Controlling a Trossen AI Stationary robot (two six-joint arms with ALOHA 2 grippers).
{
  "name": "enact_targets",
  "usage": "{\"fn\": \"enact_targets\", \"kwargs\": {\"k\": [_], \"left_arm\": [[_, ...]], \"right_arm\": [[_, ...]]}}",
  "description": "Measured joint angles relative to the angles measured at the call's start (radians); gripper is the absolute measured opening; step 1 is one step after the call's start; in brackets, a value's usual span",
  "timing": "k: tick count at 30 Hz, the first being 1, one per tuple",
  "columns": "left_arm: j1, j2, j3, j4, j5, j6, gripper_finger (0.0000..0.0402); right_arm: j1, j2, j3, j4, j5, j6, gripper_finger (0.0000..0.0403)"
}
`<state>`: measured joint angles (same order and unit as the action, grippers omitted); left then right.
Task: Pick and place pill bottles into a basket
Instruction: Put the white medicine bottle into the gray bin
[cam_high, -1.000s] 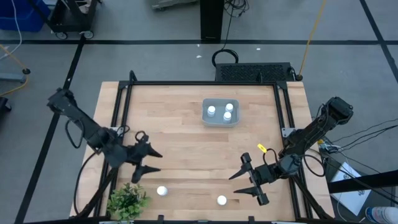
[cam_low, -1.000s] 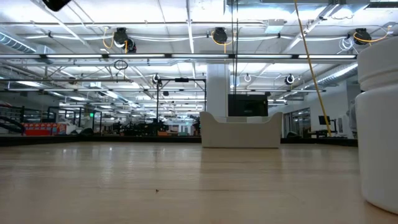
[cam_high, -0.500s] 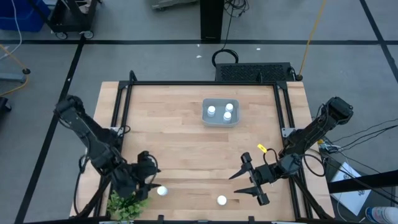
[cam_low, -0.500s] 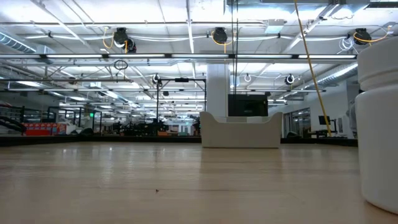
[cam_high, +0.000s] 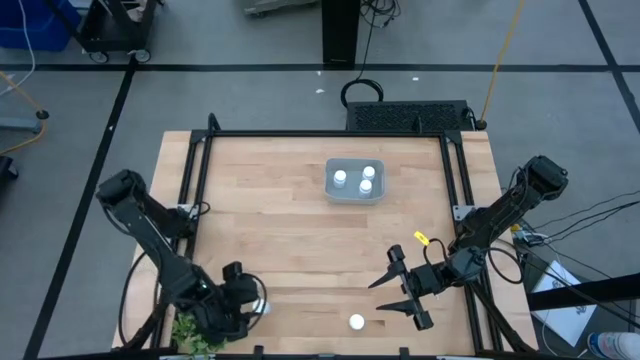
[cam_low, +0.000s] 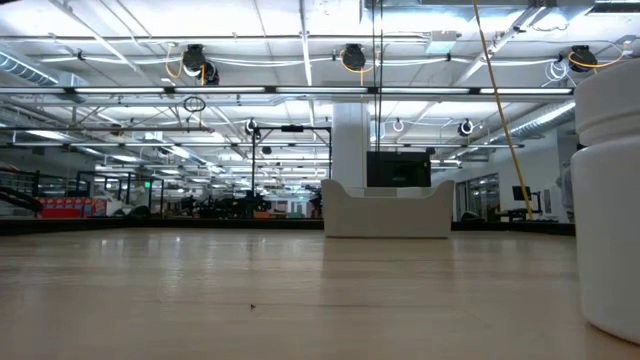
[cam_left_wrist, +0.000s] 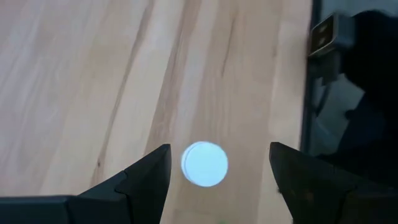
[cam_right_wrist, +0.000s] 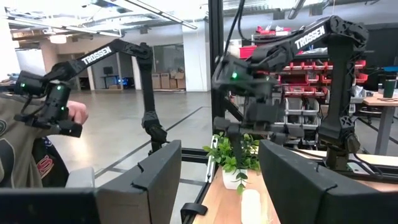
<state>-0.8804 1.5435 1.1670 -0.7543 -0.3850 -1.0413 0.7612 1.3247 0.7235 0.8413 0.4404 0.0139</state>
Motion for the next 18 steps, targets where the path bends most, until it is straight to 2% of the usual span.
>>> {"fn": "enact_targets", "kwargs": {"k": [6, 18], "left_arm": [[0.000, 0.072, -0.001, 0.003, 0.043, -0.011, 0.0273], [-0.002, 0.080, -0.012, 0.016, 0.055, 0.000, 0.0273]], "right_arm": [[0.000, 0.000, 0.000, 0.000, 0.000, 0.000, 0.0208], [0.000, 0.000, 0.000, -0.002, 0.000, 0.000, 0.0208]]}}
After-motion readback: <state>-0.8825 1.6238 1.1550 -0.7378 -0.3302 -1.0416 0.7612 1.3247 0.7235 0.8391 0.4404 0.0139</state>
